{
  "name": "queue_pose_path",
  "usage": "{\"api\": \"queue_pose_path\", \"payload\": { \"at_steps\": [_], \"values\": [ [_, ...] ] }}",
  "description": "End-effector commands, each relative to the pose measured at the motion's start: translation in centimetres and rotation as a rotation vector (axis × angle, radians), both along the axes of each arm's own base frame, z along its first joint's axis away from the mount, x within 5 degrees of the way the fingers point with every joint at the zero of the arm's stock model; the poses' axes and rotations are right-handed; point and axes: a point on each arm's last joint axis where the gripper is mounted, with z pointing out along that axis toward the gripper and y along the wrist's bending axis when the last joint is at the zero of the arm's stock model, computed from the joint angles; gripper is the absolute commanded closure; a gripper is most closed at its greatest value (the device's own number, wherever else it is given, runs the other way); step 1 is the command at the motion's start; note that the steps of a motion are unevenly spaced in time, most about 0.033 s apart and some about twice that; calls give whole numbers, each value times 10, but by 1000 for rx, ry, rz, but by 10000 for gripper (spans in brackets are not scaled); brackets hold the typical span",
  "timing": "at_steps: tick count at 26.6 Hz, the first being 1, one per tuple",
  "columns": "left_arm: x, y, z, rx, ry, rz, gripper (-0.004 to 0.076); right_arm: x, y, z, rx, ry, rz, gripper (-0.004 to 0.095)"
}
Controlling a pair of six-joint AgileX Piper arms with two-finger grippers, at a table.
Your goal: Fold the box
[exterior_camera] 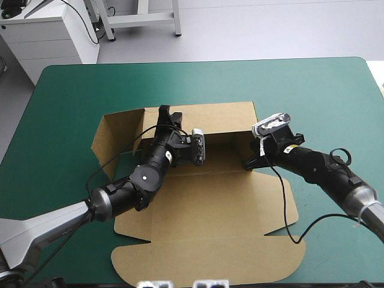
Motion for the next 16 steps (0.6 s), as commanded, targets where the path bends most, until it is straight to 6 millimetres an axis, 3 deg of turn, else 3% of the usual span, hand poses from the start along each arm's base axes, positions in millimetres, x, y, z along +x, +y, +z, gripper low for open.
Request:
{"api": "queue_pose_path", "payload": {
  "at_steps": [1,4,12,16],
  "values": [
    [-11,0,27,-60,-84,23,173,0,0,16,34,-65,-15,926],
    [-24,-4,36,-71,-126,38,73,1,0,17,35,-68,-17,926],
    [-85,-24,56,-128,-131,-43,72,1,0,17,38,-71,-22,926],
    [-145,-37,58,-123,-68,-131,90,3,-1,19,53,-91,-45,926]
  ]
}}
